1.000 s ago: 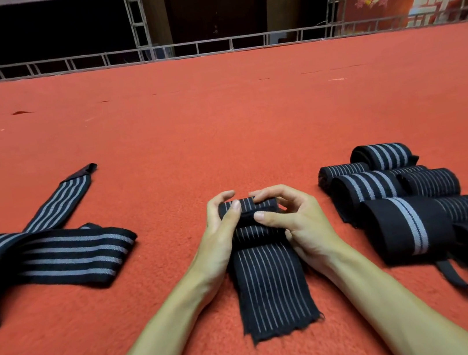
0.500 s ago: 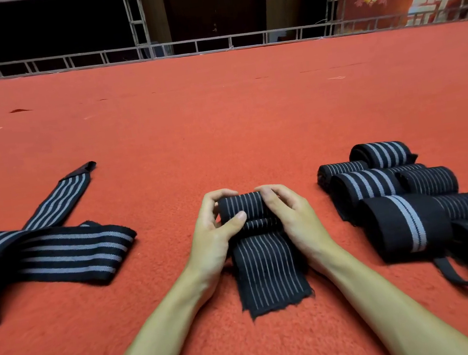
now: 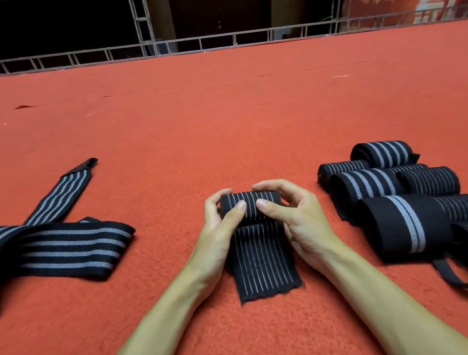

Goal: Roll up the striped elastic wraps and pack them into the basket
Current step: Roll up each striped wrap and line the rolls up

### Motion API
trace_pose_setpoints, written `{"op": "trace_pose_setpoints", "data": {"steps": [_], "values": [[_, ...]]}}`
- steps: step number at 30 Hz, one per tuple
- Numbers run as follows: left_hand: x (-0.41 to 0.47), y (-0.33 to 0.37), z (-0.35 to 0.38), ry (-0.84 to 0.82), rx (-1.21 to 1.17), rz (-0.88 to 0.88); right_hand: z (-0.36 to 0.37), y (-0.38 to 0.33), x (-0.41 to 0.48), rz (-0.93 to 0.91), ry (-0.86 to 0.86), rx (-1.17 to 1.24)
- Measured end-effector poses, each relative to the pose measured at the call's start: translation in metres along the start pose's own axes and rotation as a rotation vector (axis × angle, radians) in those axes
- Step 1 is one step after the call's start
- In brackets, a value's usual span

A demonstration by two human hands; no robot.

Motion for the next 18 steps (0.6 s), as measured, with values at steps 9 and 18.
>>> {"op": "trace_pose_setpoints", "data": {"steps": [9, 18], "values": [[0.002, -0.001, -0.003, 0.038, 0.063, 0.045, -0.001, -0.001, 0.002, -0.078, -0.035, -0.008], [0.001, 0.011, -0.009, -0.005, 0.019, 0.186, 0.003, 0.004, 0.002, 0.018, 0.046, -0.177]]}}
Point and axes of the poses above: each hand's wrist, its own x-axis towards the middle knuckle, its own z-axis out of the palm, y = z × x, the point moved 3 cm from there along x, towards the middle knuckle, and after that the axes turned 9 degrees about -x, right-handed, at the moved point
